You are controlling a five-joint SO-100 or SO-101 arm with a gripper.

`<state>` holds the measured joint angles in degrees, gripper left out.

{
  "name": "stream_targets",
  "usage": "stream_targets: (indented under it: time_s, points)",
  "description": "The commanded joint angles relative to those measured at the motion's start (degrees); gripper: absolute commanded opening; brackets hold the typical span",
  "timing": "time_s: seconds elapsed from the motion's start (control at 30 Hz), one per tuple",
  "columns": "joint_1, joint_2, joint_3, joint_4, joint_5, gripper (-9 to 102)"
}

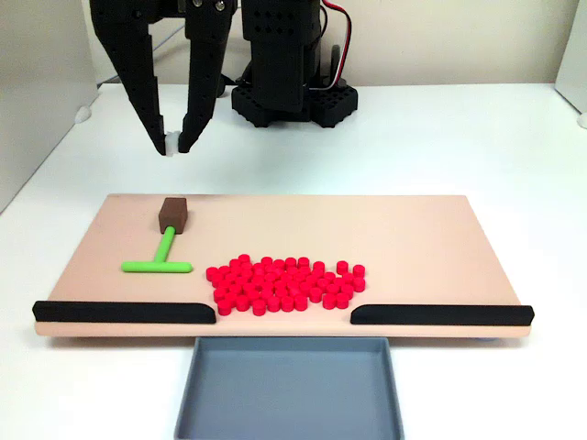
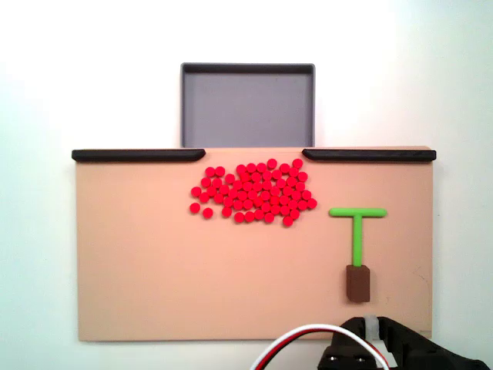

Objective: Grasp a green tool by the dark brown handle.

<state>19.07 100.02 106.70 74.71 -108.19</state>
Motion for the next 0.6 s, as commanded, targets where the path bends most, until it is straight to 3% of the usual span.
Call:
stream_targets:
  time_s: [0.0,0.33,0.57]
  points:
    - [0.26,-0.35,-0.79,-0.26,0.09,0]
    - [0.53,-1.93,-1.41,-0.70,0.44,0]
    - [1.23,-2.72,-1.41,-2.20,0.00,10]
